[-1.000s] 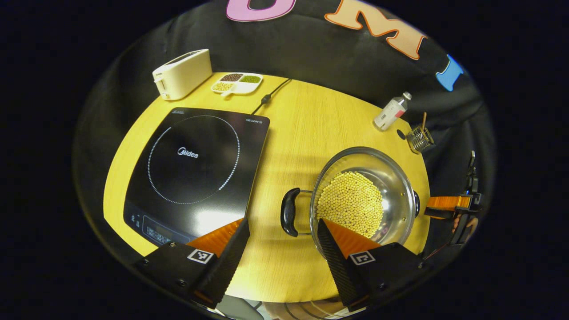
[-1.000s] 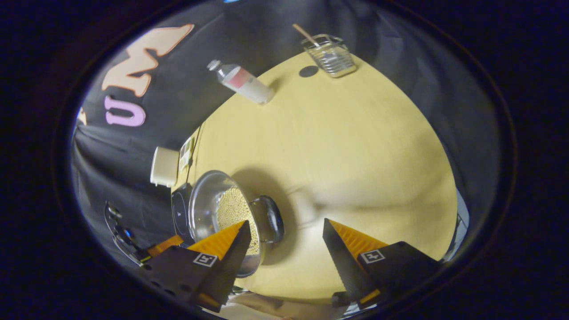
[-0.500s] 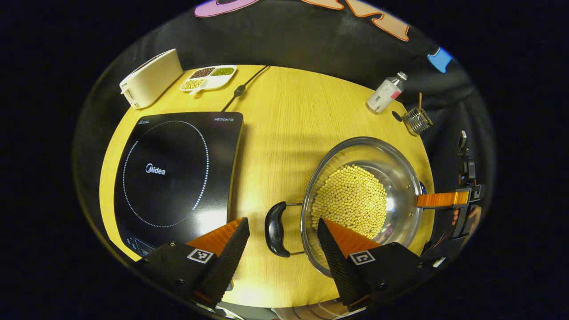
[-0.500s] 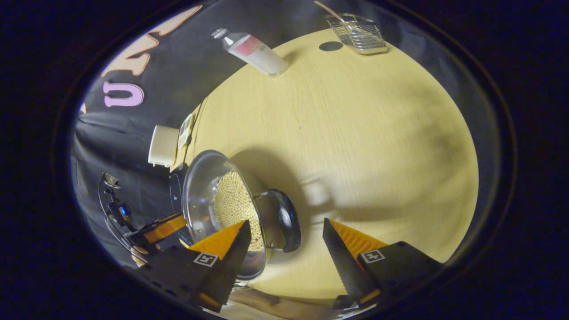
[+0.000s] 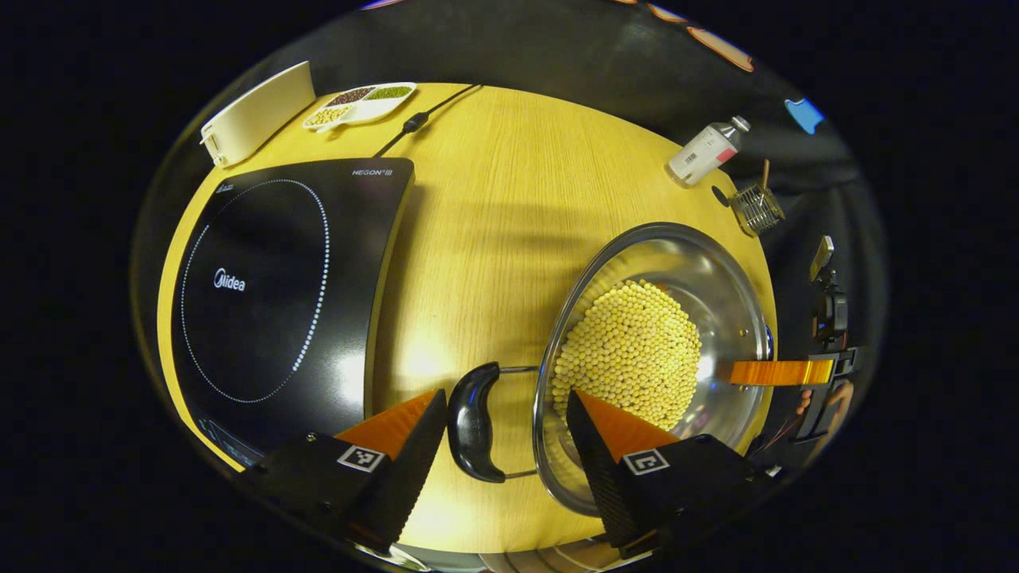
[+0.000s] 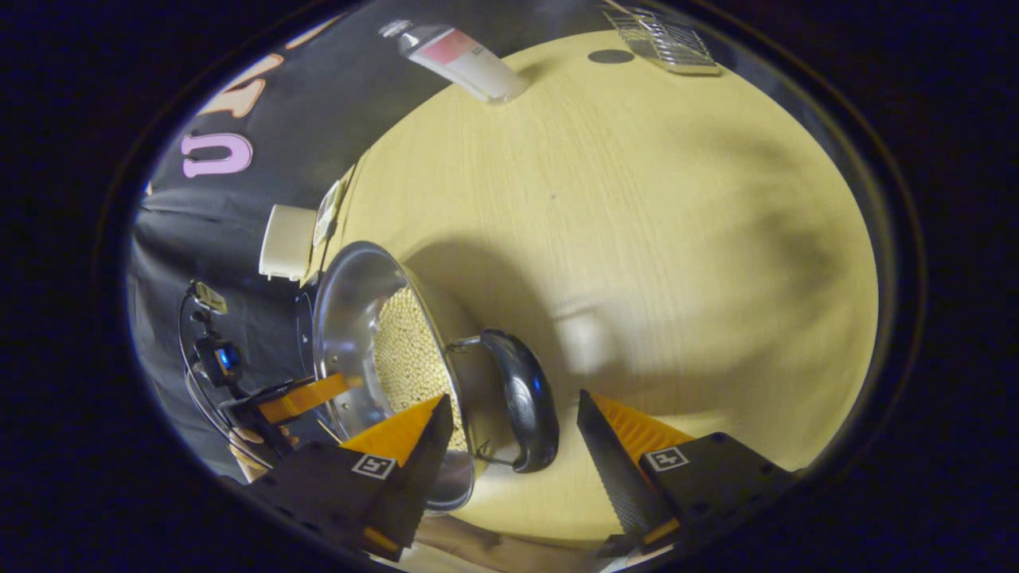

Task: First push the handle of the pot to place it horizontally, then grasp the pot with both hands and set it on the induction cooktop.

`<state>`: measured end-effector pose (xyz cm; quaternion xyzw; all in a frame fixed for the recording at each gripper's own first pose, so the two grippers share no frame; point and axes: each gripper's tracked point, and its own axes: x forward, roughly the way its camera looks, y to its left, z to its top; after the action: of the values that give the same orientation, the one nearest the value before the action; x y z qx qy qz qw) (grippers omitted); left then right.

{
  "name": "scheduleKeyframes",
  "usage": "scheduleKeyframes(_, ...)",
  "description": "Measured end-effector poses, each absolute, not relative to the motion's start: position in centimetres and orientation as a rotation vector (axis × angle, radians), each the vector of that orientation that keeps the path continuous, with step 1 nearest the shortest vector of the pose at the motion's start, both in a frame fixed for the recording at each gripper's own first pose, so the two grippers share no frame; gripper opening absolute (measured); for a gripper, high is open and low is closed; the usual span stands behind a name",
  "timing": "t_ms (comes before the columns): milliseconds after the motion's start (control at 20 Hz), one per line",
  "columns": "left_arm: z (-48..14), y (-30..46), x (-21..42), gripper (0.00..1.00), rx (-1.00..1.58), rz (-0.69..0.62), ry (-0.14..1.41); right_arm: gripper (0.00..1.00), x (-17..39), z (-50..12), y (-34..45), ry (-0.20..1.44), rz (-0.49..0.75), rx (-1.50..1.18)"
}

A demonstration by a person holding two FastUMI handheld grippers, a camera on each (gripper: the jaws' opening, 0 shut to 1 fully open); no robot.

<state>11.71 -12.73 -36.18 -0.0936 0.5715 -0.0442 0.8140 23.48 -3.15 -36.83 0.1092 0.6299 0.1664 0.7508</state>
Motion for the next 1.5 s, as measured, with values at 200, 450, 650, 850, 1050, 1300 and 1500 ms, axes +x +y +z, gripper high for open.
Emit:
scheduleKeyframes(200, -37.0, -13.2, 11.8, 0.9, -0.217, -0.097, 1.242, 0.74, 23.5, -37.9, -2.3, 1.401, 0.368, 0.251)
scheduleKeyframes(450, -38.6, -12.4, 11.6, 0.84, -0.194, -0.053, 1.294, 0.46, 23.5, -38.1, -2.6, 1.424, 0.364, 0.219)
scheduleKeyframes(650, -38.4, -12.3, 11.5, 0.66, -0.247, -0.011, 1.292, 0.48, 23.5, -38.6, -2.5, 1.42, 0.344, 0.215)
scheduleKeyframes(850, -38.1, -12.6, 10.9, 0.61, -0.275, -0.005, 1.281, 0.47, 23.7, -38.3, -2.8, 1.376, 0.344, 0.162)
scheduleKeyframes(1050, -37.4, -12.6, 10.9, 0.6, -0.239, -0.026, 1.264, 0.53, 22.6, -37.1, -3.8, 1.337, 0.352, 0.14)
scheduleKeyframes(1300, -37.0, -12.1, 11.8, 0.6, -0.216, -0.072, 1.262, 0.53, 19.7, -34.2, -4.9, 1.296, 0.339, 0.179)
scheduleKeyframes(1500, -37.3, -12.2, 12.9, 0.63, -0.196, -0.124, 1.274, 0.53, 16.3, -32.8, -5.6, 1.277, 0.3, 0.209)
